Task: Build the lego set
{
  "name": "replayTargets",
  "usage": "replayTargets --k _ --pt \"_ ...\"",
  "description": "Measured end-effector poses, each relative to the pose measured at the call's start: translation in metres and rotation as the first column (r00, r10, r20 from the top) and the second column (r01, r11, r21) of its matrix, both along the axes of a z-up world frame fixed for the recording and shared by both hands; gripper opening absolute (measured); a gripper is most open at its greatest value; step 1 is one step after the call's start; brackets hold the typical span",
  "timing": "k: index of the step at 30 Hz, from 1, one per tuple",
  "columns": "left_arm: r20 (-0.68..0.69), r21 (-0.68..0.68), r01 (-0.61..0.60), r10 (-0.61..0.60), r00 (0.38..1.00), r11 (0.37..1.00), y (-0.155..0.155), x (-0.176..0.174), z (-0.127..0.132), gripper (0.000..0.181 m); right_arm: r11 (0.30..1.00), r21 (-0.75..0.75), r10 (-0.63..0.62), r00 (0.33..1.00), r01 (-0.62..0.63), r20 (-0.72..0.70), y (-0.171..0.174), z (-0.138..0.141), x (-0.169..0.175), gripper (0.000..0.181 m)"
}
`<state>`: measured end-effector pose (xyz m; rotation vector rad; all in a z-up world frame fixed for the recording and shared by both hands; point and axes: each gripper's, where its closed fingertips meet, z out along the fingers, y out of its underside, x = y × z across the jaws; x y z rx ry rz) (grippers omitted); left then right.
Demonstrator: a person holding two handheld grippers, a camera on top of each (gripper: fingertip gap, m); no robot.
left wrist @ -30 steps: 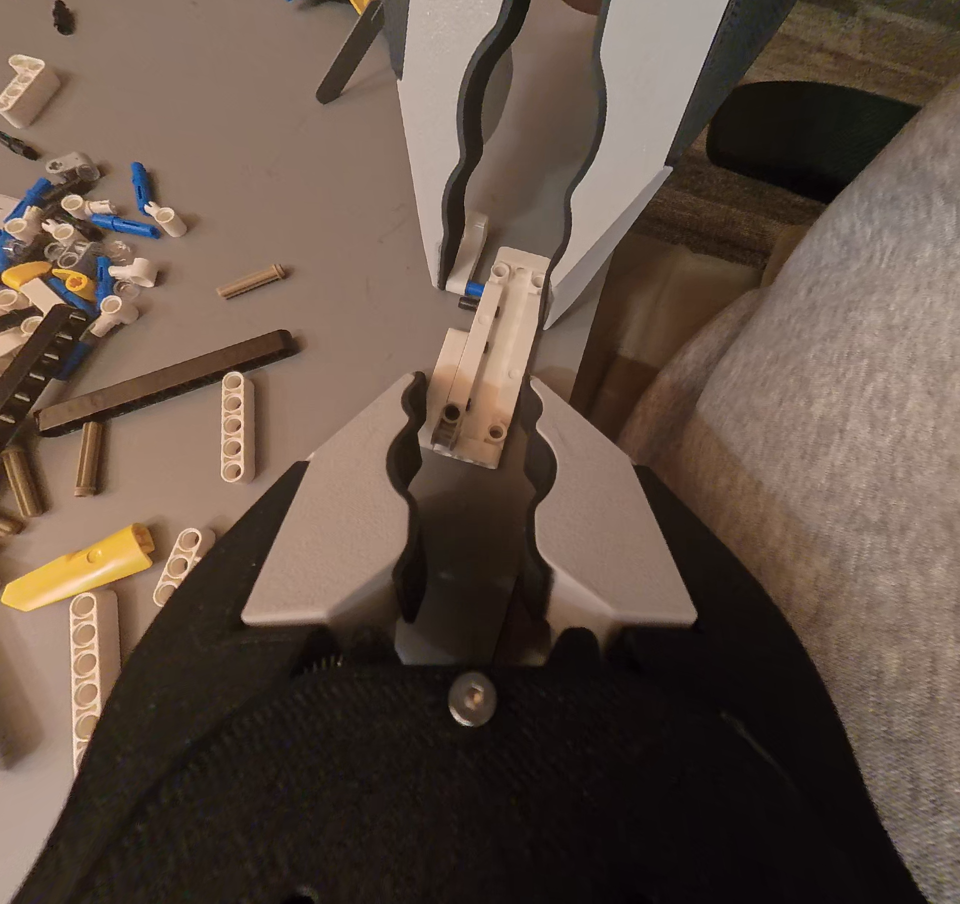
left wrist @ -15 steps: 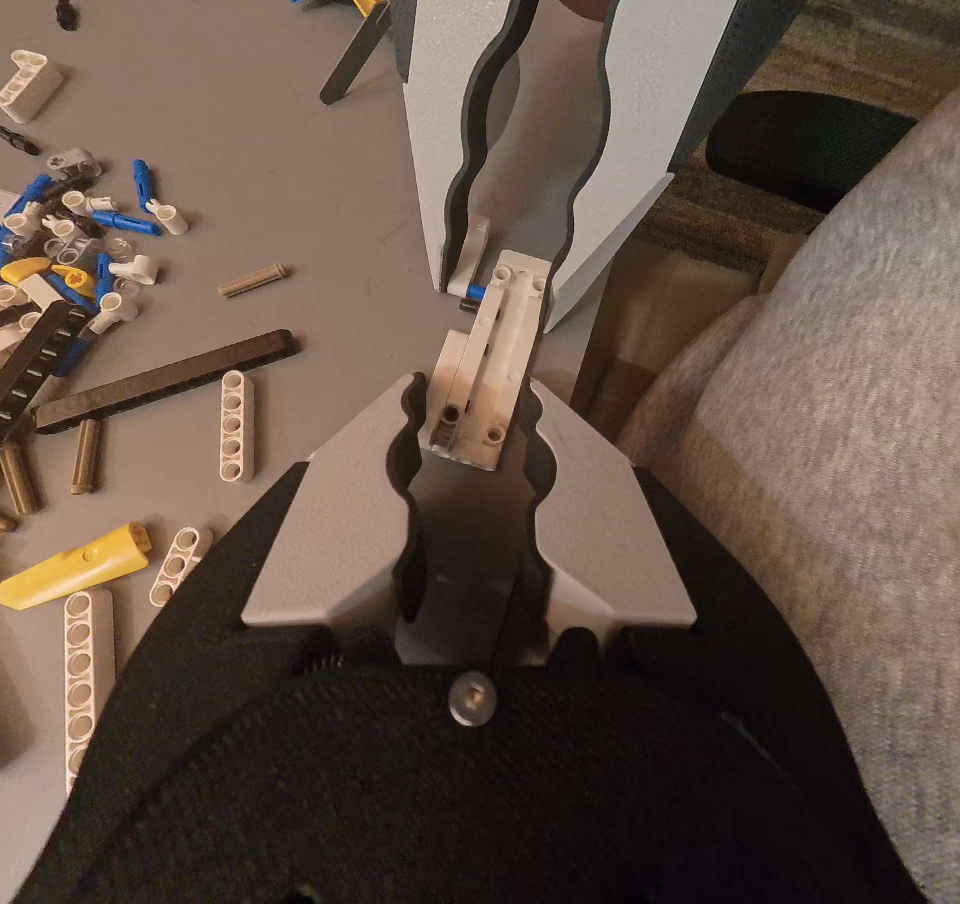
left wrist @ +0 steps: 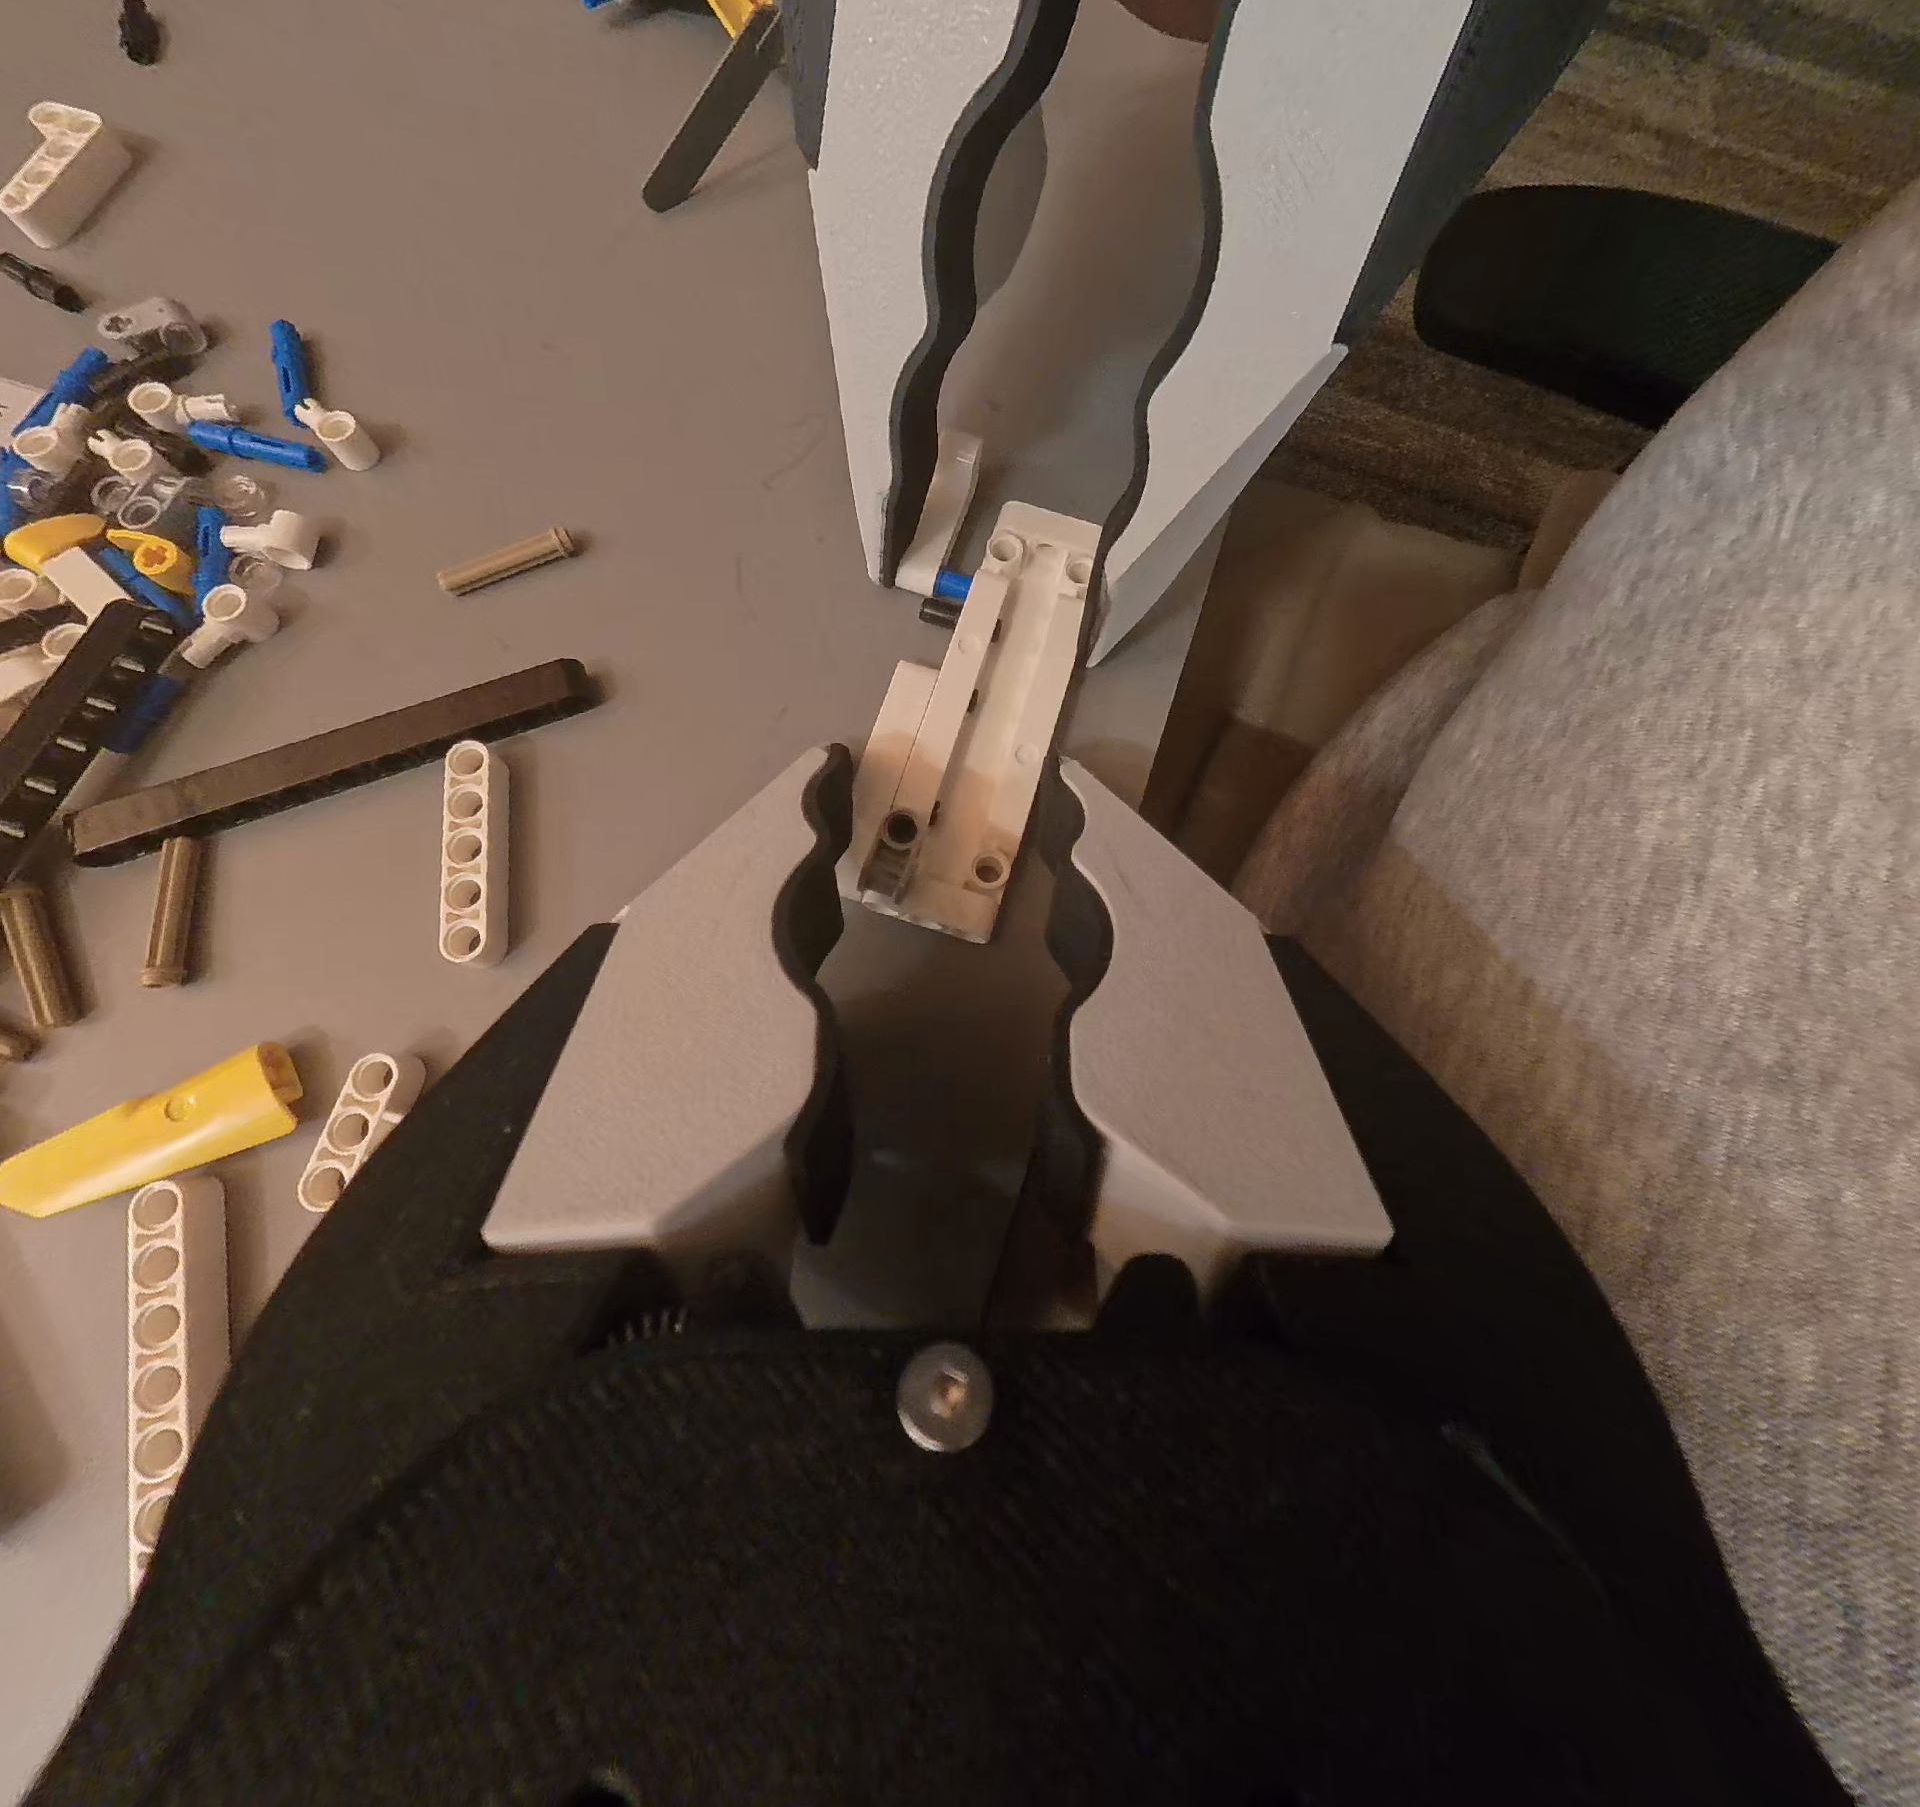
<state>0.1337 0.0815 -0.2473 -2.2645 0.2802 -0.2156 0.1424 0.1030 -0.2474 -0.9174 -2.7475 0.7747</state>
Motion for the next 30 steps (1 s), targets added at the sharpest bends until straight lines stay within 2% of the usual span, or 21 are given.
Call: replayTargets --k 13,26,28,29,30 --pt "0.002 0.001 -0.005 0.005 1.000 1.000 0.000 0.000 0.000 0.035 1.000 0.016 0.015 1.000 -0.014 -0.013 0.000 0.000 0.000 0.038" --pt "0.008 0.001 -0.011 0.011 1.000 1.000 0.001 -0.001 0.000 0.036 1.000 -0.022 -0.023 0.999 0.022 -0.025 -0.001 0.002 -0.001 0.039" --pt "0.026 0.012 -0.042 0.041 0.999 0.999 0.003 -0.006 0.003 0.041 0.999 -0.034 -0.032 0.998 0.030 -0.056 -0.001 0.006 -0.004 0.039" --pt "0.043 0.039 -0.079 0.078 0.996 0.996 0.007 -0.011 0.009 0.045 0.996 -0.083 -0.035 0.994 0.027 -0.107 -0.006 0.017 -0.007 0.035" --pt "0.085 0.064 -0.094 0.088 0.992 0.993 0.008 -0.013 0.017 0.045 0.991 -0.128 -0.048 0.987 0.028 -0.155 -0.008 0.028 -0.010 0.005"
